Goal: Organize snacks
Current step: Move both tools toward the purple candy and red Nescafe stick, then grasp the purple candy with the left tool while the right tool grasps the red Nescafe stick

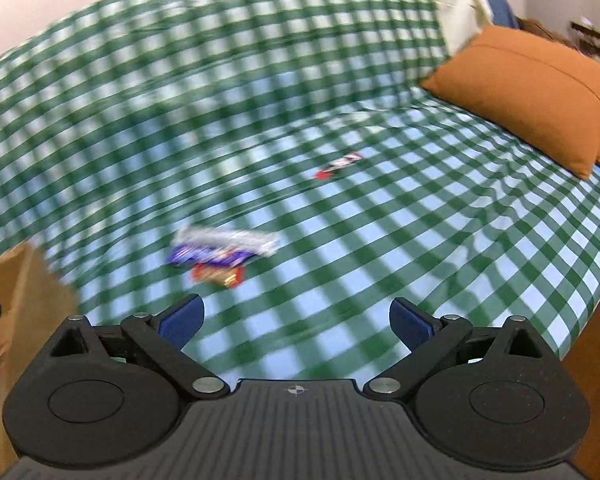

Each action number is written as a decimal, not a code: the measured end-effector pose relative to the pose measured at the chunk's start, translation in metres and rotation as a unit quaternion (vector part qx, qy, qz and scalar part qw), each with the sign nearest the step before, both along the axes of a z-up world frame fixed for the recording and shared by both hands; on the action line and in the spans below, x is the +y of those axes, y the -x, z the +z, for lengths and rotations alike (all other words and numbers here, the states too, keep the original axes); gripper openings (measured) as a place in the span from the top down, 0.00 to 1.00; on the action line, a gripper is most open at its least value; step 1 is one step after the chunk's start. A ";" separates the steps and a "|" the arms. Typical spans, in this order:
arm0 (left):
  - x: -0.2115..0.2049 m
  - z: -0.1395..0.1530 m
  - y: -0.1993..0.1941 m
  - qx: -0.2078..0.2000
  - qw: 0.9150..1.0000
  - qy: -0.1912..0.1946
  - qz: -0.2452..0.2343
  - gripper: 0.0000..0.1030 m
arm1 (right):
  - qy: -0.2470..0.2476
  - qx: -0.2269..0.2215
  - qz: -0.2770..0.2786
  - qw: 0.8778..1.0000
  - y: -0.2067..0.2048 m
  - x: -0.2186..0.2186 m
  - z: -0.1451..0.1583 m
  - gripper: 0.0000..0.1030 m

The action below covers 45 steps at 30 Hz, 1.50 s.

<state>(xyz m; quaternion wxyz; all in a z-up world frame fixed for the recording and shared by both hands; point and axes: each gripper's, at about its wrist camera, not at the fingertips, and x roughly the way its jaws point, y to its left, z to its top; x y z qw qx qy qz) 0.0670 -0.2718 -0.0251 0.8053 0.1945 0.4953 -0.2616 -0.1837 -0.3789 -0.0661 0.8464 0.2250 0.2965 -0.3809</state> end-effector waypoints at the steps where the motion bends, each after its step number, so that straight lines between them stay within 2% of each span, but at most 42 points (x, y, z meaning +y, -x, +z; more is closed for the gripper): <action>1: -0.017 -0.010 -0.011 0.016 1.000 0.006 0.016 0.00 | -0.006 -0.005 -0.012 1.000 -0.002 -0.017 -0.005 0.04; 5: -0.078 -0.055 -0.050 0.074 0.994 0.014 0.078 0.00 | -0.024 -0.028 -0.065 0.997 -0.011 -0.091 -0.031 0.04; 9: -0.129 -0.102 -0.071 0.123 0.989 0.007 0.077 0.00 | -0.023 -0.042 -0.101 0.994 -0.037 -0.168 -0.062 0.04; 15: -0.160 -0.147 -0.099 0.142 0.984 -0.001 0.103 0.00 | -0.056 -0.031 -0.107 0.992 -0.093 -0.251 -0.116 0.03; 20: -0.159 -0.175 -0.117 0.188 0.973 0.005 0.133 0.00 | -0.052 -0.028 -0.090 0.994 -0.115 -0.256 -0.134 0.03; 24: -0.154 -0.176 -0.129 0.194 0.965 0.024 0.177 0.00 | -0.029 -0.031 -0.079 0.996 -0.118 -0.255 -0.135 0.03; 26: -0.156 -0.176 -0.135 0.201 0.963 0.034 0.178 0.00 | -0.023 -0.032 -0.080 0.996 -0.121 -0.260 -0.133 0.03; 29: -0.157 -0.176 -0.135 0.197 0.963 0.026 0.184 0.01 | -0.013 -0.035 -0.099 0.994 -0.130 -0.273 -0.128 0.02; 32: -0.167 -0.173 -0.123 0.158 0.975 -0.009 0.157 0.16 | -0.011 -0.021 -0.110 0.994 -0.155 -0.293 -0.130 0.02; 33: -0.169 -0.170 -0.118 0.139 0.980 -0.016 0.143 0.27 | -0.007 -0.008 -0.116 0.993 -0.167 -0.300 -0.133 0.02; 34: -0.170 -0.168 -0.115 0.125 0.983 -0.019 0.132 0.48 | 0.000 0.000 -0.120 0.993 -0.176 -0.305 -0.137 0.04; 36: -0.169 -0.164 -0.111 0.103 0.988 -0.026 0.108 0.63 | 0.019 0.028 -0.105 0.994 -0.194 -0.308 -0.146 0.14; 37: -0.167 -0.163 -0.110 0.101 0.989 -0.025 0.102 0.75 | 0.029 0.049 -0.088 0.994 -0.200 -0.306 -0.150 0.28; 39: -0.160 -0.162 -0.108 0.097 0.991 -0.032 0.086 0.76 | 0.074 0.060 -0.060 0.994 -0.204 -0.291 -0.149 0.67; 40: -0.153 -0.161 -0.105 0.096 0.992 -0.032 0.080 0.76 | 0.075 0.062 -0.046 0.994 -0.202 -0.285 -0.149 0.79; 43: -0.129 -0.157 -0.089 0.083 0.994 -0.042 0.059 0.77 | 0.078 0.089 -0.037 0.992 -0.192 -0.259 -0.147 0.83; 45: -0.109 -0.152 -0.077 0.072 0.995 -0.051 0.045 0.77 | 0.073 0.088 -0.021 0.993 -0.181 -0.237 -0.143 0.84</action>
